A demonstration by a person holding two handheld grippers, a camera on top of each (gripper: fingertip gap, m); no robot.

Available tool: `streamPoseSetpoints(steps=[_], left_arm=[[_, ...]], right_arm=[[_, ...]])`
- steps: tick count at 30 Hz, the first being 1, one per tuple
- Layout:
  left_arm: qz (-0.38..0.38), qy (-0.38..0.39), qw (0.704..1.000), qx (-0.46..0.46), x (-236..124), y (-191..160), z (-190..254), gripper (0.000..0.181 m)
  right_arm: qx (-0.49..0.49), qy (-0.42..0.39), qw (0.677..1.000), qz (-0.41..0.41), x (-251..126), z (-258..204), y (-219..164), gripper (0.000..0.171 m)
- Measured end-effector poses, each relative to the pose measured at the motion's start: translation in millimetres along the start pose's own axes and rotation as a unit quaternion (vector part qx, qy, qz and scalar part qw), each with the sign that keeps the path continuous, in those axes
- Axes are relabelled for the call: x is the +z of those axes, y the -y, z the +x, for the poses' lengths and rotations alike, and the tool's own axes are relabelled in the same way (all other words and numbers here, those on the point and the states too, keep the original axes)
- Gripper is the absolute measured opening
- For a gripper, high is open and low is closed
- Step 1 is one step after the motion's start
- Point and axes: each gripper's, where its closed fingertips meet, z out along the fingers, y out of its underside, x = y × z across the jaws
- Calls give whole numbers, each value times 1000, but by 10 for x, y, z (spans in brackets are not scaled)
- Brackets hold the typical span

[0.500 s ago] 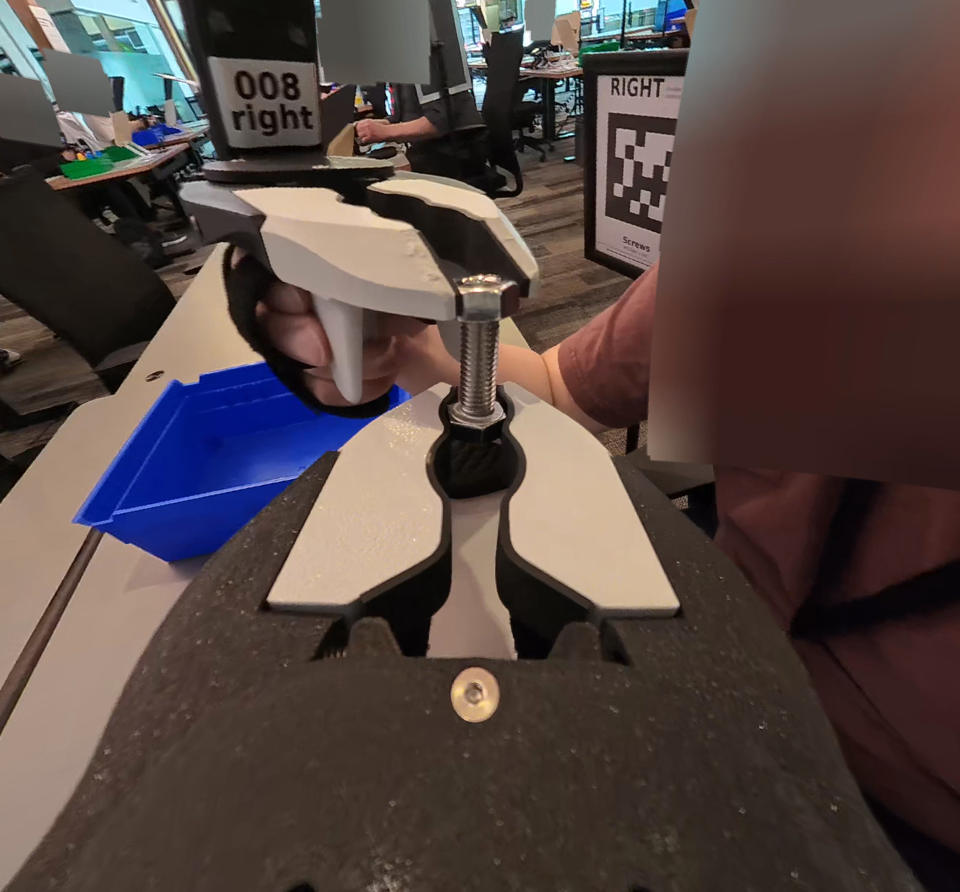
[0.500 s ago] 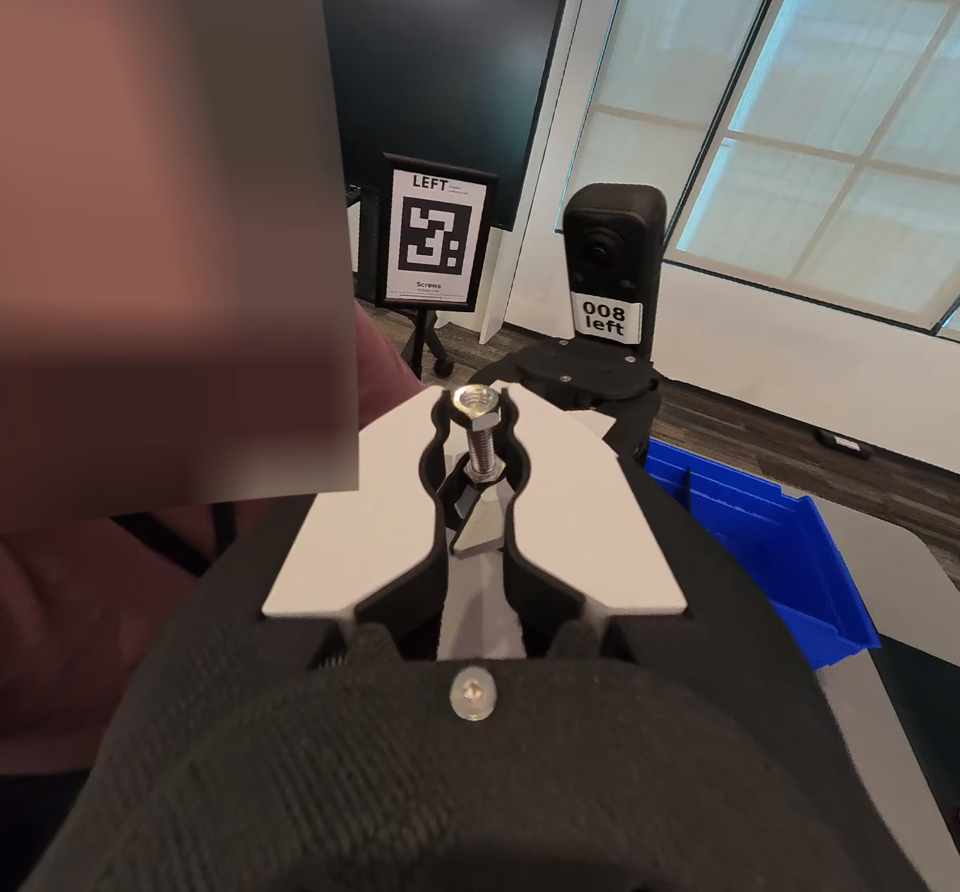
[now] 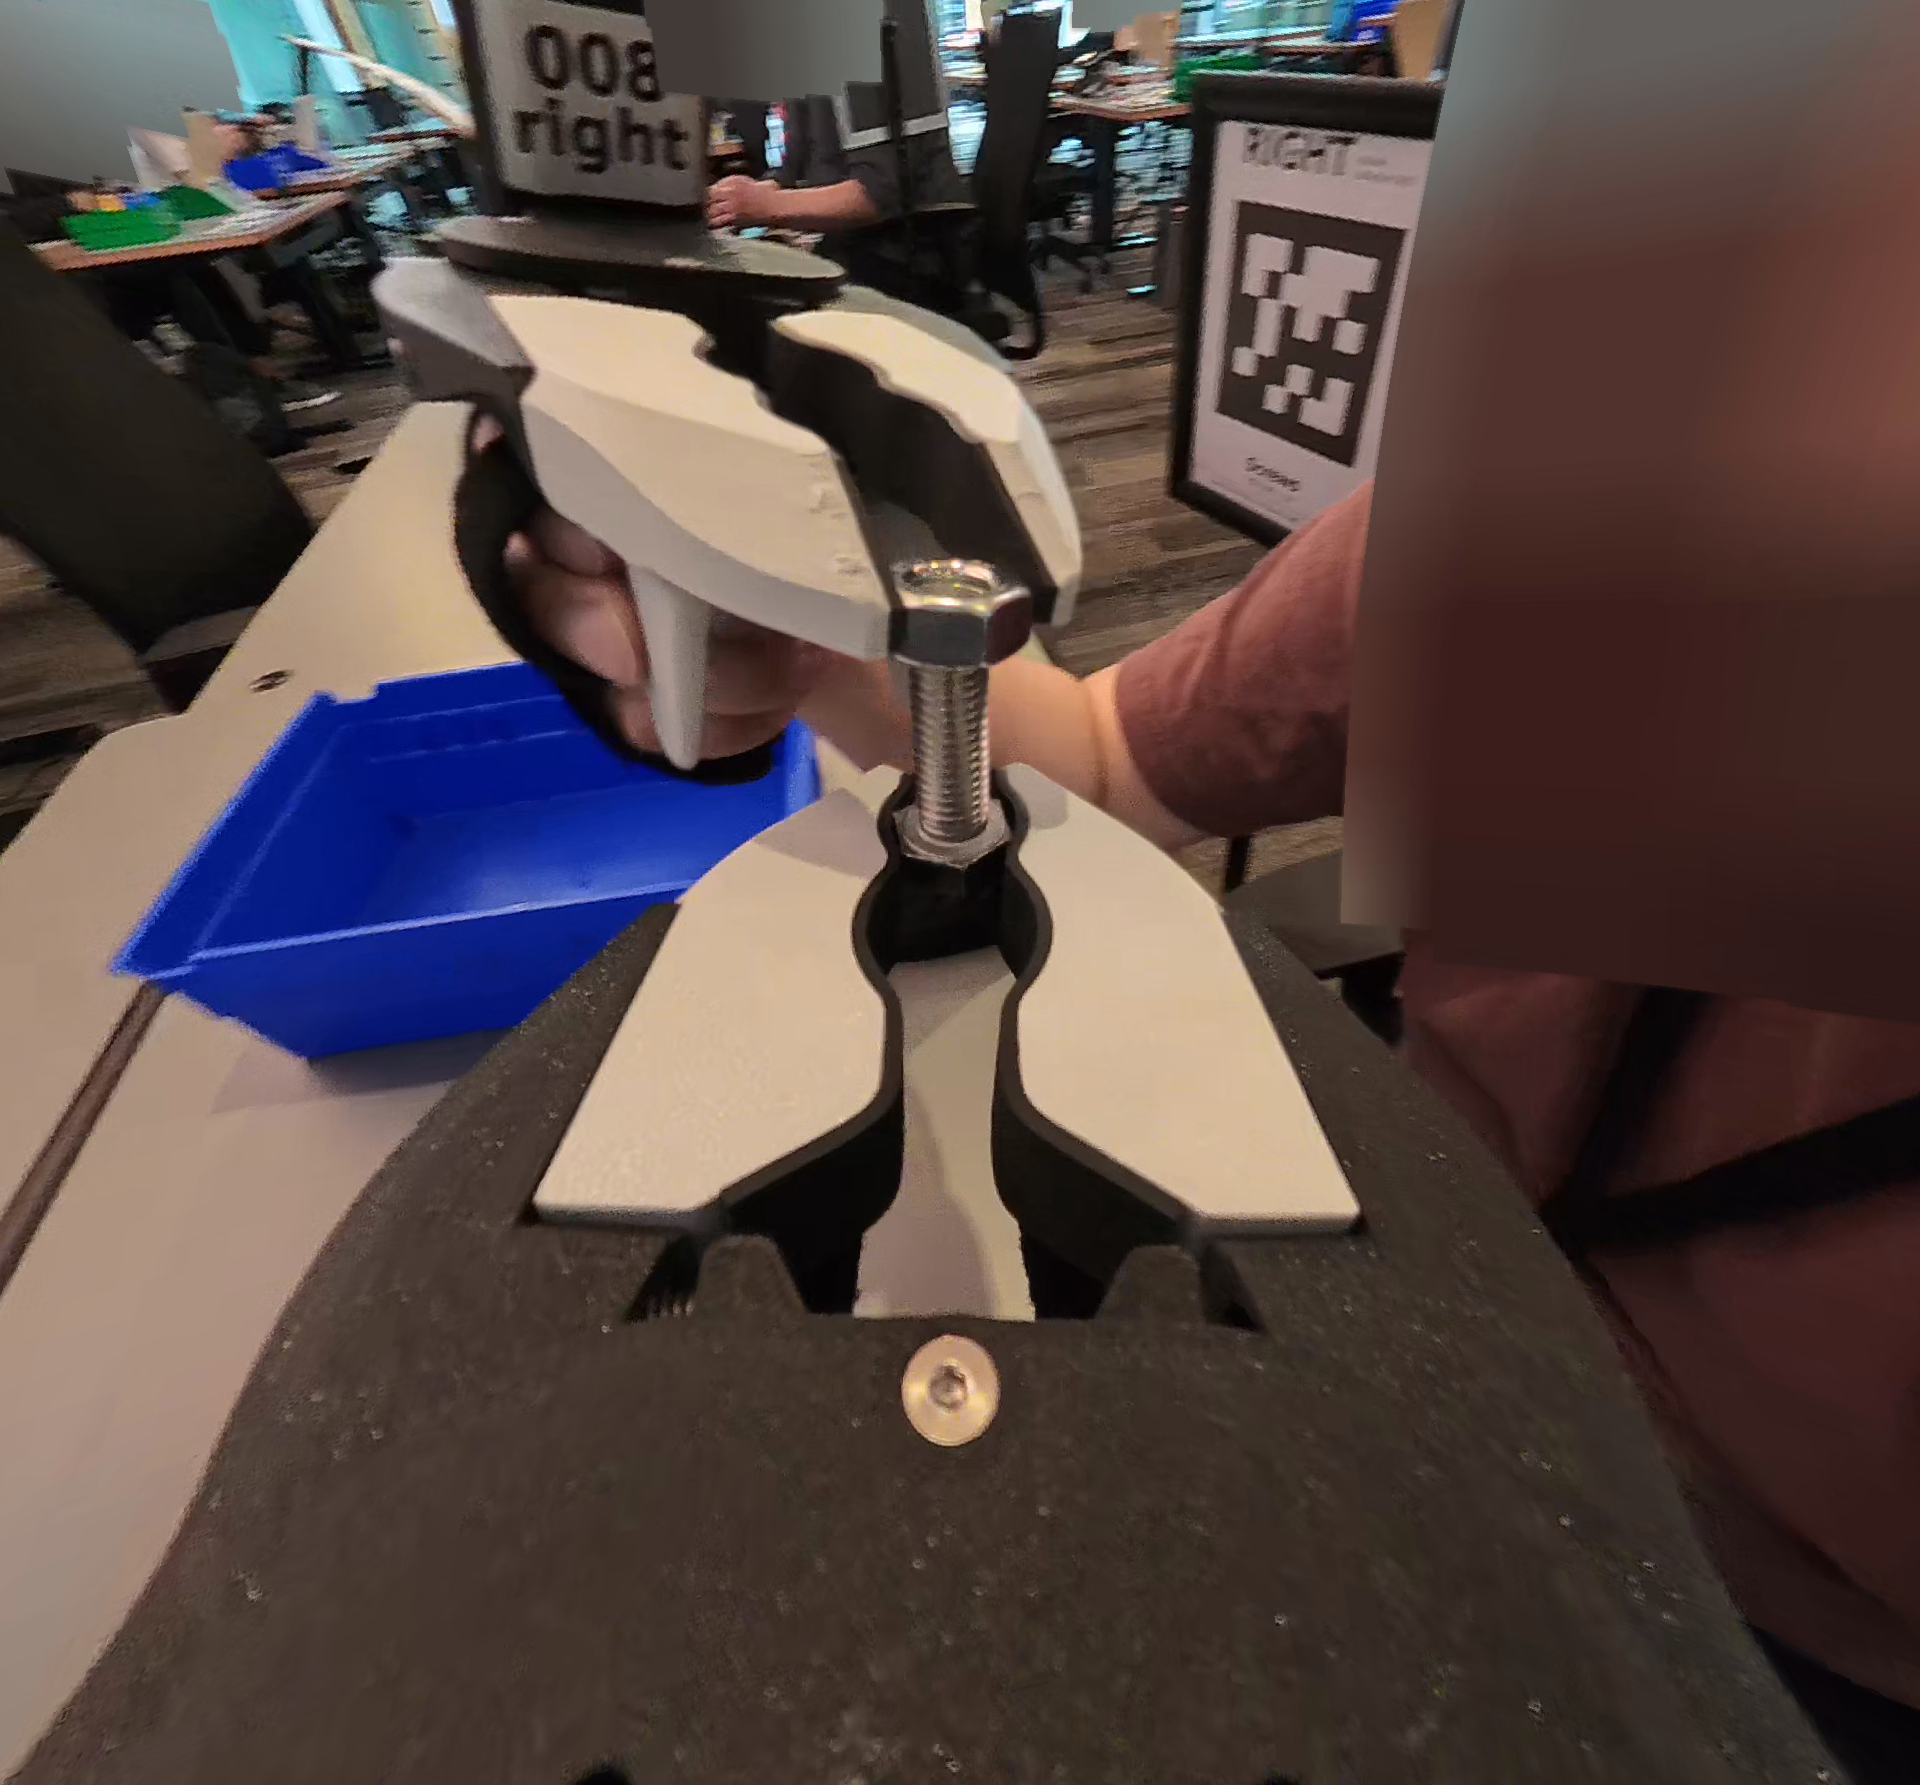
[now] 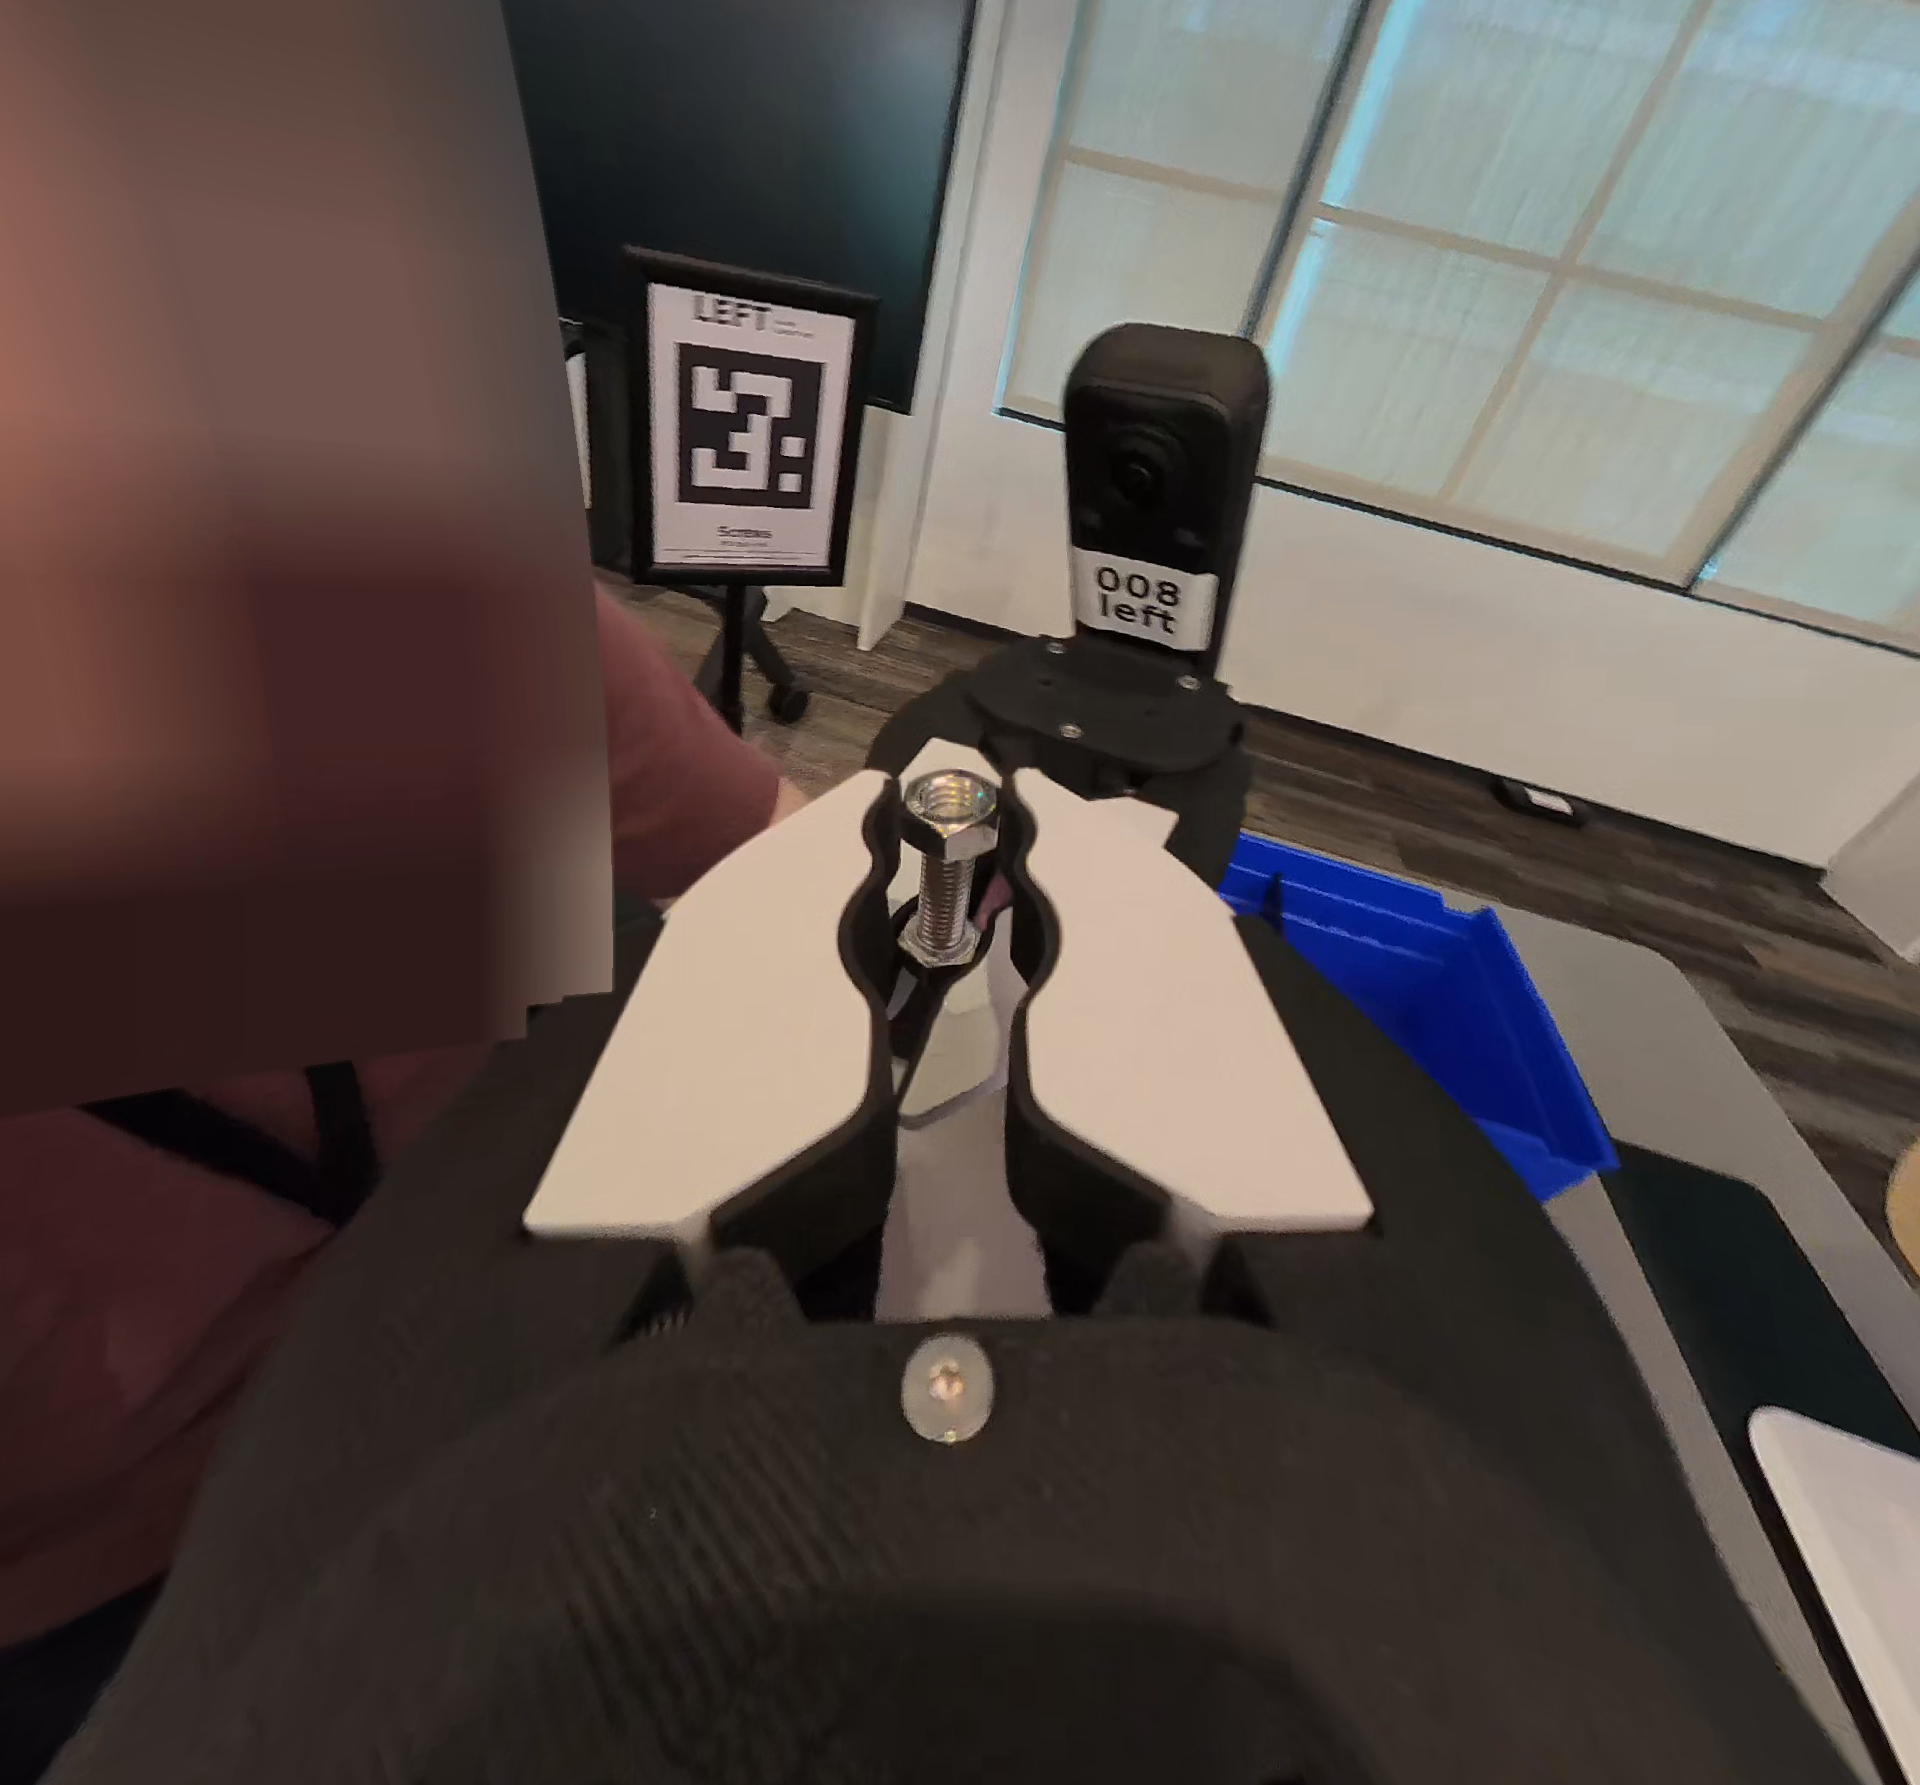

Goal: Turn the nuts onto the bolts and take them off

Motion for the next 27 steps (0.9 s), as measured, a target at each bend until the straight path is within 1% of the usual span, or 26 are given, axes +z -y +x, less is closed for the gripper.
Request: streamPoseSetpoints(steps=[4, 8, 12, 14, 19, 21, 22, 25, 27], left_arm=[[-4, 74, 997, -17, -94, -15, -248, 13], [-21, 179, 983, -24, -226, -83, -565, 13], [-22, 232, 971, -50, -329, -127, -739, 13], [-34, 260, 964, -49, -378, -166, -812, 13], [-28, 245, 968, -50, -359, -135, -761, 13], [-14, 227, 973, -50, -348, -86, -708, 13], [-4, 213, 975, -55, -341, -54, -672, 13], [24, 165, 985, -53, -315, 48, -537, 13], [26, 123, 991, -43, -266, 77, -408, 13]], right_arm=[[37, -75, 997, -2, -15, 258, -32, 19], [63, -162, 985, -9, -52, 520, -103, 18], [78, -238, 968, -15, -88, 694, -164, 18], [75, -260, 963, -22, -95, 738, -192, 18], [78, -228, 971, 0, -55, 686, -149, 19], [80, -202, 976, 6, -49, 646, -126, 37], [75, -184, 980, 14, -57, 613, -96, 39], [61, -128, 987, 74, -152, 519, 75, 39], [57, -78, 989, 108, -201, 416, 161, 37]])
